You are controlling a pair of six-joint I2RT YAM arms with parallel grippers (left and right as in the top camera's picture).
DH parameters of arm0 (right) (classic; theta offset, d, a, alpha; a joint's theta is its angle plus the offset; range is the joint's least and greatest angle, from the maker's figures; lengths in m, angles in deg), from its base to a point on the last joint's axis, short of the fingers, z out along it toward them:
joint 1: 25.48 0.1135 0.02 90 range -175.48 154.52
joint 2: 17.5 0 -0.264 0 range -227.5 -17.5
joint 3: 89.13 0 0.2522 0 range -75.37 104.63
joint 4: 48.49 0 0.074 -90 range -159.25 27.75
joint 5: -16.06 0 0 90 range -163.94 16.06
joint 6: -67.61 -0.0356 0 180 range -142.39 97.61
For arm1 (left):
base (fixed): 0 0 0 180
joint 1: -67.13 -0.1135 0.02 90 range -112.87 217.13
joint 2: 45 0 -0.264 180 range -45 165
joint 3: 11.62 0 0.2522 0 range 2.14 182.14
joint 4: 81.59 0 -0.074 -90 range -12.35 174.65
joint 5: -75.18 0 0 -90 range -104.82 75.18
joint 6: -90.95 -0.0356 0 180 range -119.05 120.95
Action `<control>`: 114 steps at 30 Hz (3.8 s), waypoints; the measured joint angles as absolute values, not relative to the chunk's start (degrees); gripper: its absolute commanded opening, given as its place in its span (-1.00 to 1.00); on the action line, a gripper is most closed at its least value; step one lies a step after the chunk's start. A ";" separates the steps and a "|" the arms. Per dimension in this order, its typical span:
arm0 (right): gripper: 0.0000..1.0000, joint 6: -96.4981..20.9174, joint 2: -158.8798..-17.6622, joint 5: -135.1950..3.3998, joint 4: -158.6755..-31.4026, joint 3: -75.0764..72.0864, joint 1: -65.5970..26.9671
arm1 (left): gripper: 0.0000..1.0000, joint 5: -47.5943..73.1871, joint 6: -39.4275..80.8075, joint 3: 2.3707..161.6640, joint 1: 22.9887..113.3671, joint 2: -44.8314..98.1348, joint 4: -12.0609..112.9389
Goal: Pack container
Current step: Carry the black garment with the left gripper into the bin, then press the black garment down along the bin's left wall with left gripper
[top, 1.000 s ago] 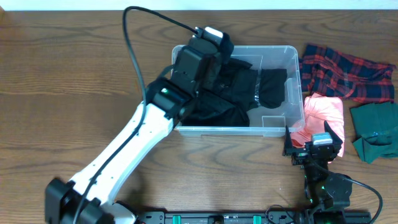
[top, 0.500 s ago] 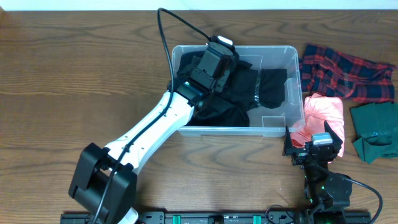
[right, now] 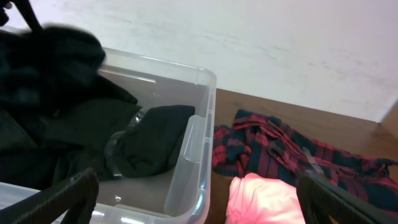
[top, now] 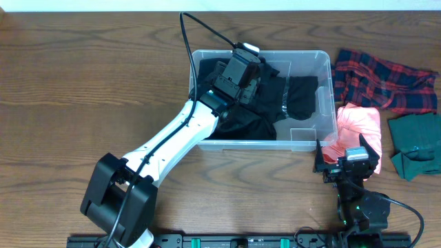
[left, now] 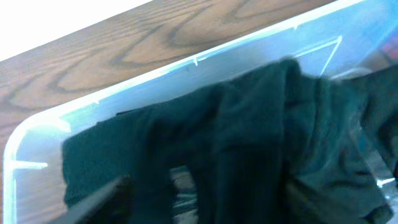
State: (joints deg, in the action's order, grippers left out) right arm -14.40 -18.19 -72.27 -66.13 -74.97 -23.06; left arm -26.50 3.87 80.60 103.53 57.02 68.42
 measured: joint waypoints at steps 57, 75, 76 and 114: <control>0.99 -14.40 -18.19 -72.27 -66.13 -74.97 -23.04 | -0.88 -27.01 5.47 83.11 97.72 72.93 77.40; 0.99 -14.40 -18.19 -72.25 -66.16 -74.97 -23.06 | -0.88 -26.09 7.63 81.25 103.12 65.50 77.16; 0.98 -14.40 -18.19 -72.27 -66.13 -74.97 -23.06 | -0.88 -26.07 8.00 81.25 103.14 65.59 77.18; 0.99 -14.40 -18.19 -72.25 -66.16 -74.97 -23.06 | -0.88 -25.30 12.79 81.19 93.39 52.48 62.01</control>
